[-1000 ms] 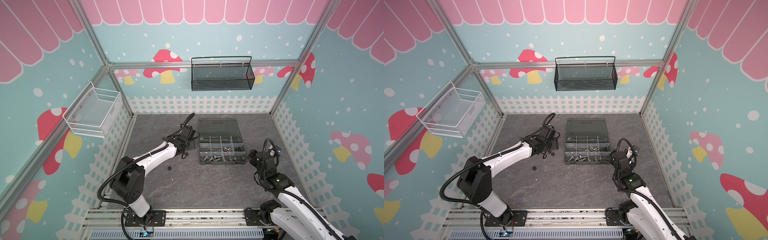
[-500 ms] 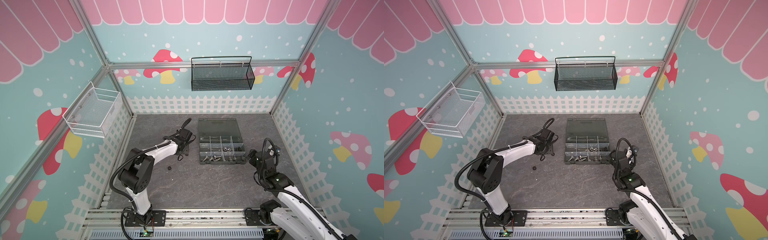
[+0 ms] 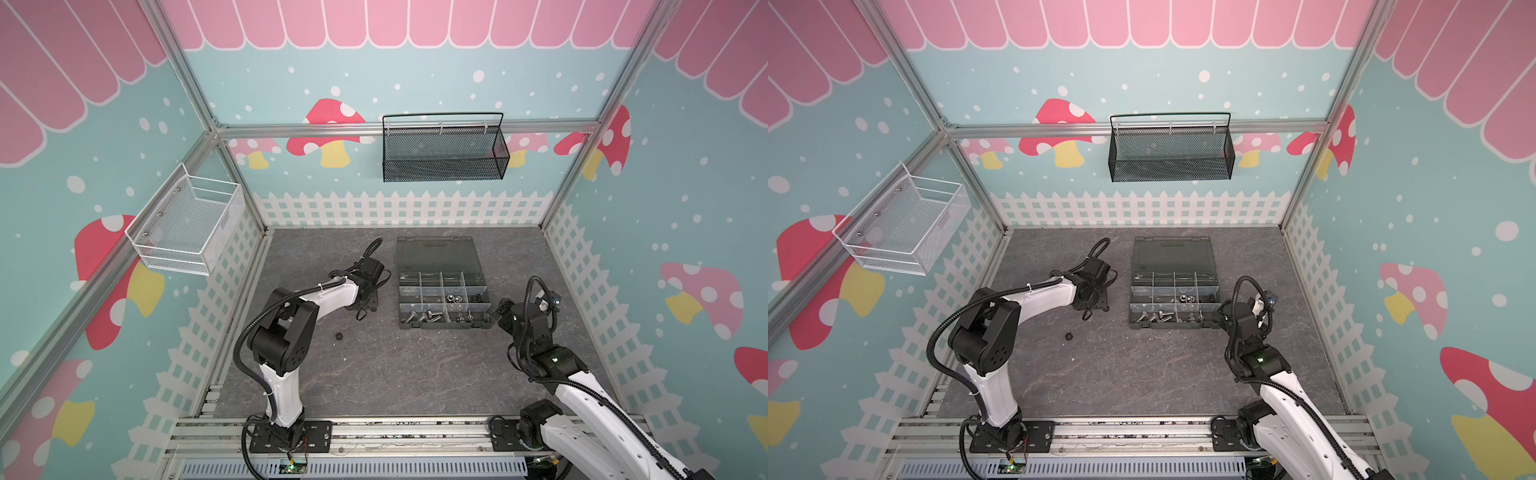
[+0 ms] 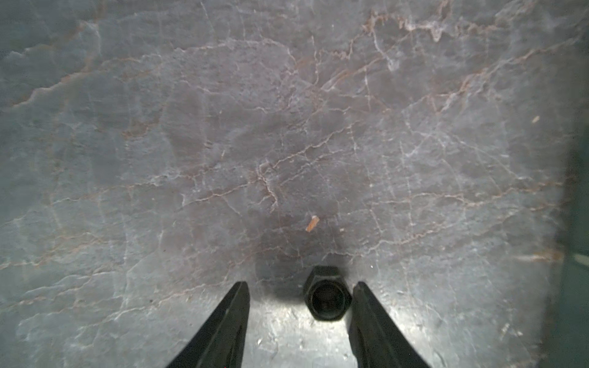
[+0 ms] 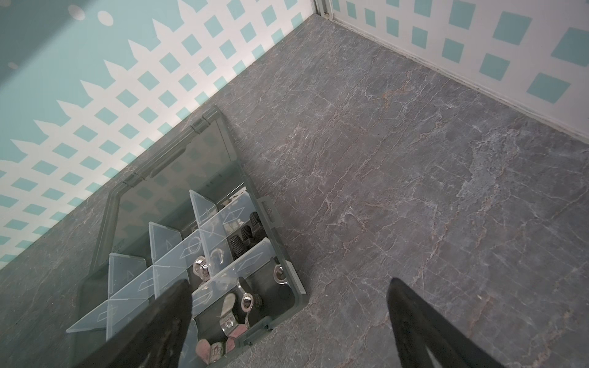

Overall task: Sort the screws and nuts into containers
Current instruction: 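Move the open left gripper back over the next black nut, then lower the left gripper and close it on the black hex nut, then lift the black nut with the left gripper and carry it over the box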

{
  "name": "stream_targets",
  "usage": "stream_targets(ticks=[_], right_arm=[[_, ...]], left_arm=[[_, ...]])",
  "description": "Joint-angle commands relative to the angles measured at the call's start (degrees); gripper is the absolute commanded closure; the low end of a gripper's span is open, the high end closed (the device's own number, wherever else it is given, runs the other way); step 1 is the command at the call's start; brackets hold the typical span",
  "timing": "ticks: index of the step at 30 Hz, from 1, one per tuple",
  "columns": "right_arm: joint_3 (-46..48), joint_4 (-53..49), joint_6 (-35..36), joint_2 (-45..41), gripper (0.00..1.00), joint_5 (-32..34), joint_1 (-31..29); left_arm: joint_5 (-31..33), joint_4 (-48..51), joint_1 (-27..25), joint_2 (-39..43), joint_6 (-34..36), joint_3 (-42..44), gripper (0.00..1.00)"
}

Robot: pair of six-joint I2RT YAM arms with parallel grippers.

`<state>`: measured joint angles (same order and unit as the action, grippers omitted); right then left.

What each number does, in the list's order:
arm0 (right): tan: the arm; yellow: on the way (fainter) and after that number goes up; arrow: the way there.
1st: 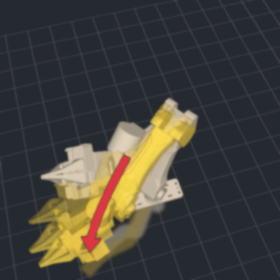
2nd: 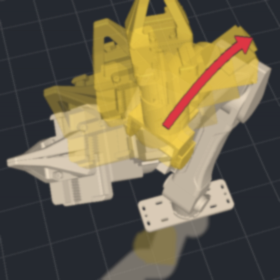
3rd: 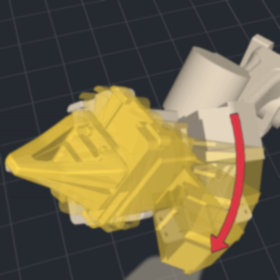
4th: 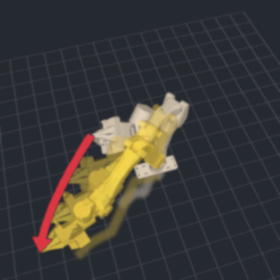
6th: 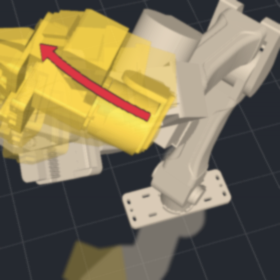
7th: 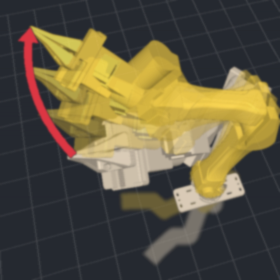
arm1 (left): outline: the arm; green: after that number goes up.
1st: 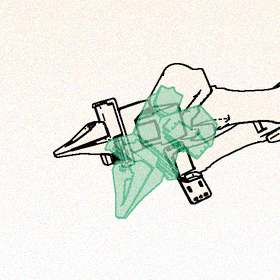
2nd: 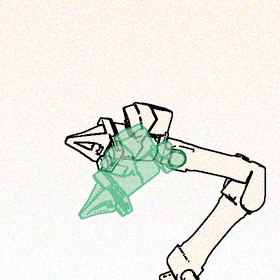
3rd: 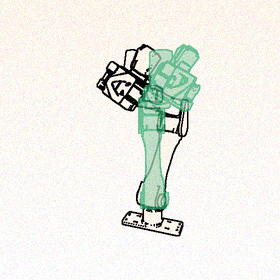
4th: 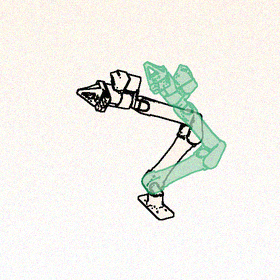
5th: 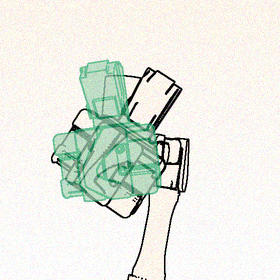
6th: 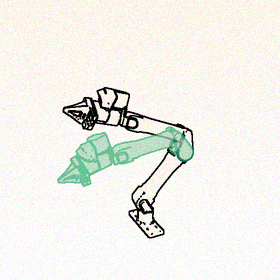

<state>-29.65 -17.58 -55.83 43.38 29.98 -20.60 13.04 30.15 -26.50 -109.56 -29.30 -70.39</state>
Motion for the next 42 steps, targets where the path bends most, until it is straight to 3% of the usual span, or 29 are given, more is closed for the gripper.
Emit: stream_targets(ticks=[1,12,19,23,27,42], right_arm=[[0.15,-0.04,-1.34,-0.23,0.03,0.49,0.34],[0.11,0.86,-1.26,0.47,0.03,0.82,0.3],[-0.67,1.27,-0.85,1.93,0.03,0.09,0.3],[-0.49,1.25,-0.98,1.53,0.03,0.4,0.34],[-0.38,1.28,-0.93,1.26,0.03,0.43,0.3],[-2.38,1.08,4.01,3.95,0.03,-0.69,0.37]], left_arm=[[-1.25,-1.06,0.66,-1.81,0.47,-1.93,0.48],[-1.63,1.89,0.84,-2.12,-0.58,-1.83,0.56],[-2.4,3.6,0.75,-2.09,-0.91,-1.88,0.73],[-2.76,3.77,0.66,-0.63,-1.37,-0.51,0.74],[-2.8,3.84,0.49,0.98,-1.55,0.42,0.82],[-0.93,3.59,-1.19,9.79,-1.11,0.78,0.87]])
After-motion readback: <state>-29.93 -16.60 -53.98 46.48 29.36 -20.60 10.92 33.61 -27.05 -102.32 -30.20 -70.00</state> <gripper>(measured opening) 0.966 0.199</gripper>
